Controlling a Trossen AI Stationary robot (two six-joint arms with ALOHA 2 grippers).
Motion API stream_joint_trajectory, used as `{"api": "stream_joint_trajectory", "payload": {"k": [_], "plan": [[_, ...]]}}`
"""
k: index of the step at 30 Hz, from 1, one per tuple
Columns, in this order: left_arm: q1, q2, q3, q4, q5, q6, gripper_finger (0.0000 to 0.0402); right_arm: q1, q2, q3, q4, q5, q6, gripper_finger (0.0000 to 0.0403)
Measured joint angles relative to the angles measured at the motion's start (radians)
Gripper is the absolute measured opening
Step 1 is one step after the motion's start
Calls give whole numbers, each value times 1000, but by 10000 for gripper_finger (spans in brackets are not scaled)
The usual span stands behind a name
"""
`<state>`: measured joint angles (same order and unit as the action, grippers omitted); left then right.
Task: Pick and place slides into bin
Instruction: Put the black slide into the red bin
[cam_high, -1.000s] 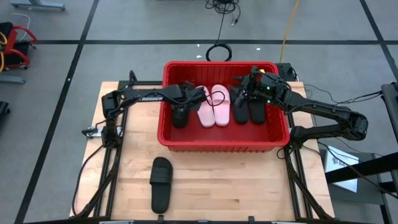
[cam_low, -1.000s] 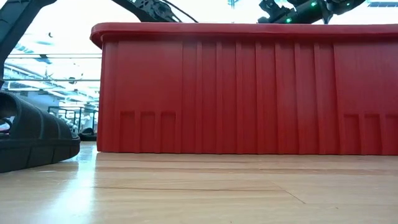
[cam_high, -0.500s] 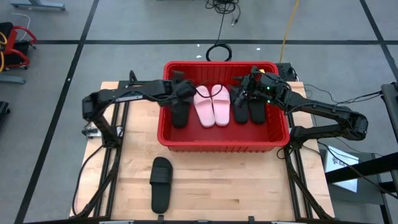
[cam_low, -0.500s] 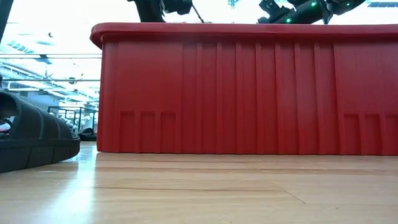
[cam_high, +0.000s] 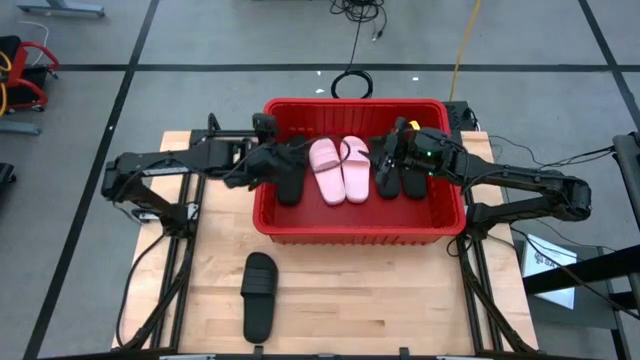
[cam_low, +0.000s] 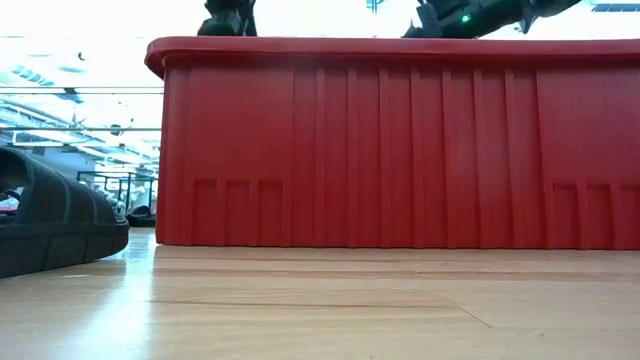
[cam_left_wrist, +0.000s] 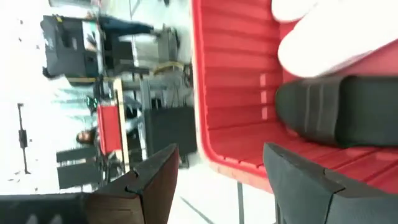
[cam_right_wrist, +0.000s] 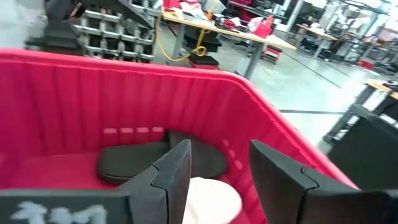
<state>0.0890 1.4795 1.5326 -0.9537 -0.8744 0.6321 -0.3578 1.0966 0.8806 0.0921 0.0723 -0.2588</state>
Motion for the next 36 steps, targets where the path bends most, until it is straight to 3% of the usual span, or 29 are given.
{"api": "stream_joint_trajectory", "payload": {"k": [10, 18, 28, 31, 36], "plan": [[-223, -49, 0, -62, -71, -59, 244, 138, 0, 0, 1, 0, 84, 150], [-411, -39, 0, -175, -70, -230, 244, 275, 0, 0, 33, 0, 163, 150], [-664, -5, 1, -194, -69, -399, 244, 460, 0, 0, 84, 0, 196, 150], [-715, 33, 1, -220, -52, -473, 244, 511, 1, 0, 83, 0, 202, 150], [-767, 112, 0, -228, 85, -599, 244, 573, 6, -13, 91, 2, 241, 150]]}}
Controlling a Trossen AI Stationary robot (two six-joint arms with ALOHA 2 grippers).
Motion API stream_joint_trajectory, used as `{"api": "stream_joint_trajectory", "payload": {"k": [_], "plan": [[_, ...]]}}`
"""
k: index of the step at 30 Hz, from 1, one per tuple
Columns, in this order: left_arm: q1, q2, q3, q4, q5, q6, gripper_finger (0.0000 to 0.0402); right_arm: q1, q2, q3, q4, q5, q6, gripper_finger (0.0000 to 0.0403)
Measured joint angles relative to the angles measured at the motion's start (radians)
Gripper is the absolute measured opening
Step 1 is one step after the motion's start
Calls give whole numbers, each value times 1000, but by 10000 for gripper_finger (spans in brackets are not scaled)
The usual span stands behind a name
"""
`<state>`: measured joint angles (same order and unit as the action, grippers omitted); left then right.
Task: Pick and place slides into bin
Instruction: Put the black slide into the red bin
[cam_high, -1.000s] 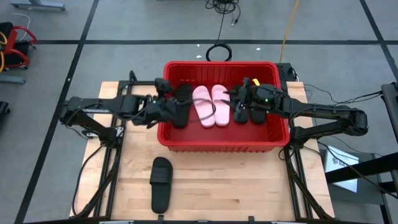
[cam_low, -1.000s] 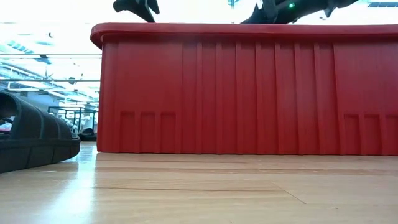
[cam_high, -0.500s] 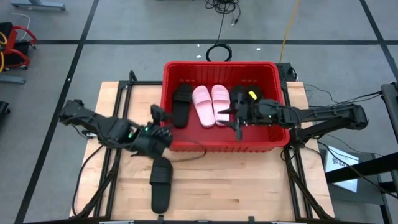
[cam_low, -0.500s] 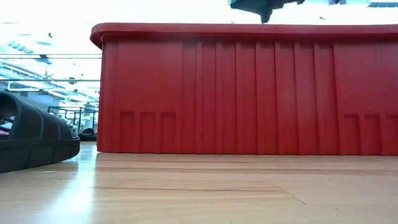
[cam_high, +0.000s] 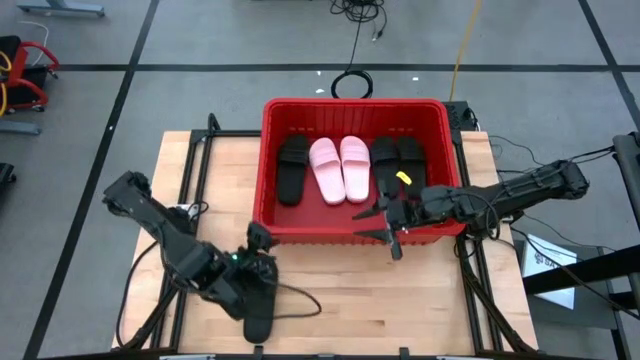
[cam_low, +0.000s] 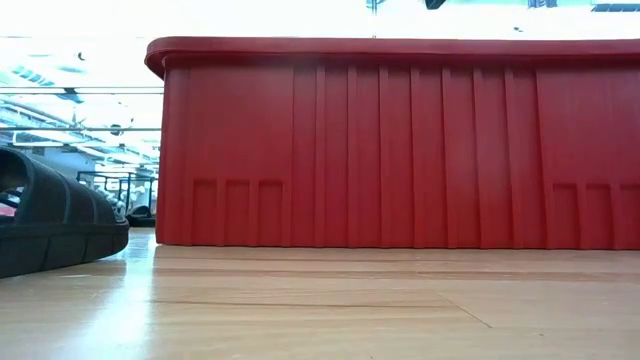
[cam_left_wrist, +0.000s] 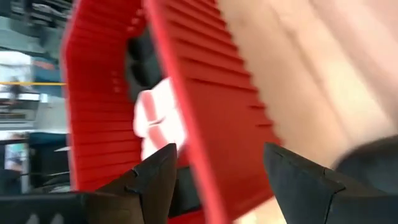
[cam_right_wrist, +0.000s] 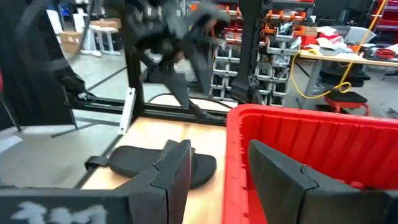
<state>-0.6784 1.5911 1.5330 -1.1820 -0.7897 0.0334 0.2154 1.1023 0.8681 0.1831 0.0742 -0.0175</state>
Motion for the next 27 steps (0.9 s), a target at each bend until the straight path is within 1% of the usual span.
{"api": "stream_joint_trajectory", "payload": {"k": [4, 9, 14, 16, 19, 27], "plan": [[-42, 72, 0, -25, 36, -86, 244, 27, 0, -13, 35, 3, 33, 150], [-85, 162, 0, -28, 118, -171, 244, 43, 0, -58, 137, 4, 40, 150], [-127, 224, 0, -60, 140, -233, 243, 42, 0, -90, 211, 7, 51, 150], [-140, 241, 0, -61, 162, -276, 244, 42, 0, -90, 211, 7, 66, 150], [-157, 263, 0, -56, 223, -335, 243, 42, 0, -90, 210, 7, 81, 150], [-195, 311, 0, -56, 302, -434, 243, 42, 25, -90, 211, 7, 80, 150]]}}
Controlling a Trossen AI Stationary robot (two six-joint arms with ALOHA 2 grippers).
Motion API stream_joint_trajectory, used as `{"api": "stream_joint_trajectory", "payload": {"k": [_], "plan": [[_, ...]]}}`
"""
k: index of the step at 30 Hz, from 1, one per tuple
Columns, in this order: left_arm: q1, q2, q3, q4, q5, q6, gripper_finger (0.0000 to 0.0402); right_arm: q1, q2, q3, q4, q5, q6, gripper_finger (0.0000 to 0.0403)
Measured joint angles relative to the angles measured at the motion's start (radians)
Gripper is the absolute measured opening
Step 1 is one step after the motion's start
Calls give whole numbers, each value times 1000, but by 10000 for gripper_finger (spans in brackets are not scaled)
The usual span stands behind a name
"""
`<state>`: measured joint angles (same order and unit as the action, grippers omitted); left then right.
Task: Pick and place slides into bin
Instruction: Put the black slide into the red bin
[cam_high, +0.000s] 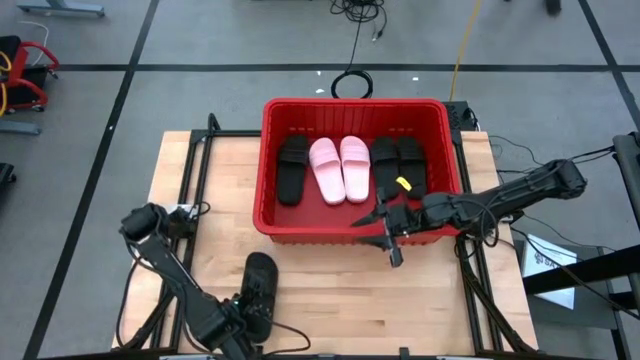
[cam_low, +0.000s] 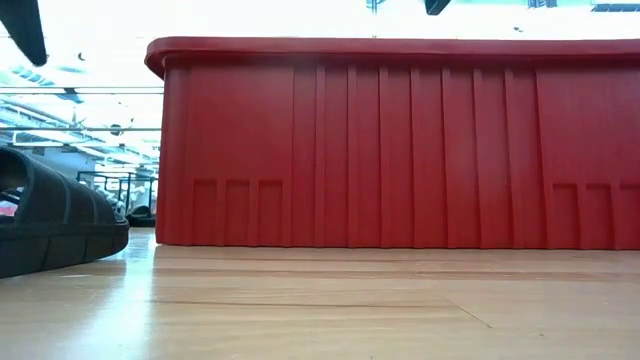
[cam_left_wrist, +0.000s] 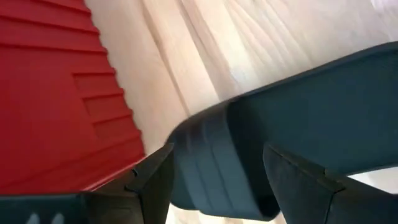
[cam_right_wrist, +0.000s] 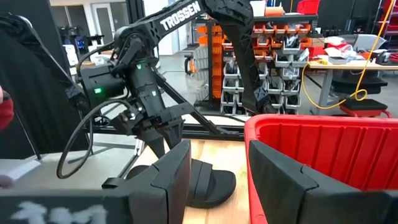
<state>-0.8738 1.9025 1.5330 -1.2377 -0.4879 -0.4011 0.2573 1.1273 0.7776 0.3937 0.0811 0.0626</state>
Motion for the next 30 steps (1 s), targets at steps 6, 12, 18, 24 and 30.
{"api": "stream_joint_trajectory", "payload": {"k": [6, 12, 18, 24, 30], "plan": [[-9, 9, 0, 1, 18, -38, 243, 0, 38, 0, 48, 0, -3, 150], [-9, 9, -7, 12, 37, -70, 243, 0, 45, 0, 59, 0, -3, 150], [0, 9, -95, 36, 52, -61, 243, -1, 45, 0, 59, 0, -3, 150], [13, 9, -180, 45, 61, -100, 243, -1, 44, 0, 59, 0, -3, 150], [39, 9, -246, 112, 9, -106, 243, -1, 44, 0, 59, 0, -3, 150]]}}
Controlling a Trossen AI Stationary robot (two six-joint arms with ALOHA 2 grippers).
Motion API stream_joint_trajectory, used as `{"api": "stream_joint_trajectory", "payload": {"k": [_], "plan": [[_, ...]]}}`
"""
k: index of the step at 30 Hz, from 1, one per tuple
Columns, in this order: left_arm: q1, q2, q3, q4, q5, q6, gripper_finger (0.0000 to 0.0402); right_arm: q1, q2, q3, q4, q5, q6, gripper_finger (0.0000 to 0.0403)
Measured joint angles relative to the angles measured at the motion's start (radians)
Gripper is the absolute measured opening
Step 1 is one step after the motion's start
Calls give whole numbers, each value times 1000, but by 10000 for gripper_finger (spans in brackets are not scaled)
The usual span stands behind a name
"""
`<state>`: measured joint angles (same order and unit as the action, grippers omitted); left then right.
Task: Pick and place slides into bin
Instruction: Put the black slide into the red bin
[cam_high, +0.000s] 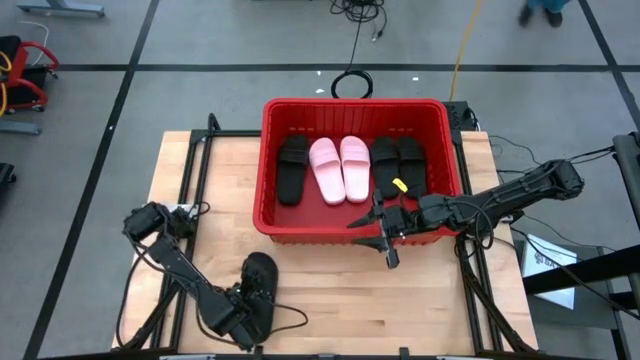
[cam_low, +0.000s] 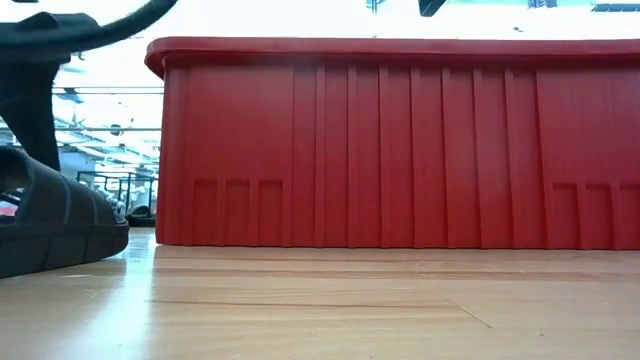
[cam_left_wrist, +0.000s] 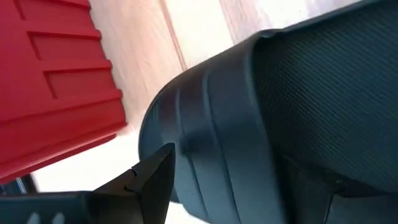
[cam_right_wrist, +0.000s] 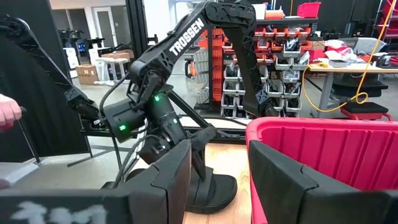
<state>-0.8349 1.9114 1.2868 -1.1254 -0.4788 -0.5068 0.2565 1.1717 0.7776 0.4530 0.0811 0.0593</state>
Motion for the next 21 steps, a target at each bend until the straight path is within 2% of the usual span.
{"api": "stream_joint_trajectory", "payload": {"k": [12, 15, 21], "plan": [[48, 0, -31, 57, 17, -36, 237, 0, 0, 0, 0, 0, 0, 150], [48, 0, -31, 57, 21, -39, 205, 0, 0, 0, 0, 0, 0, 150], [50, 0, -31, 55, 23, -42, 105, 0, 0, 0, 0, 0, 0, 150]]}}
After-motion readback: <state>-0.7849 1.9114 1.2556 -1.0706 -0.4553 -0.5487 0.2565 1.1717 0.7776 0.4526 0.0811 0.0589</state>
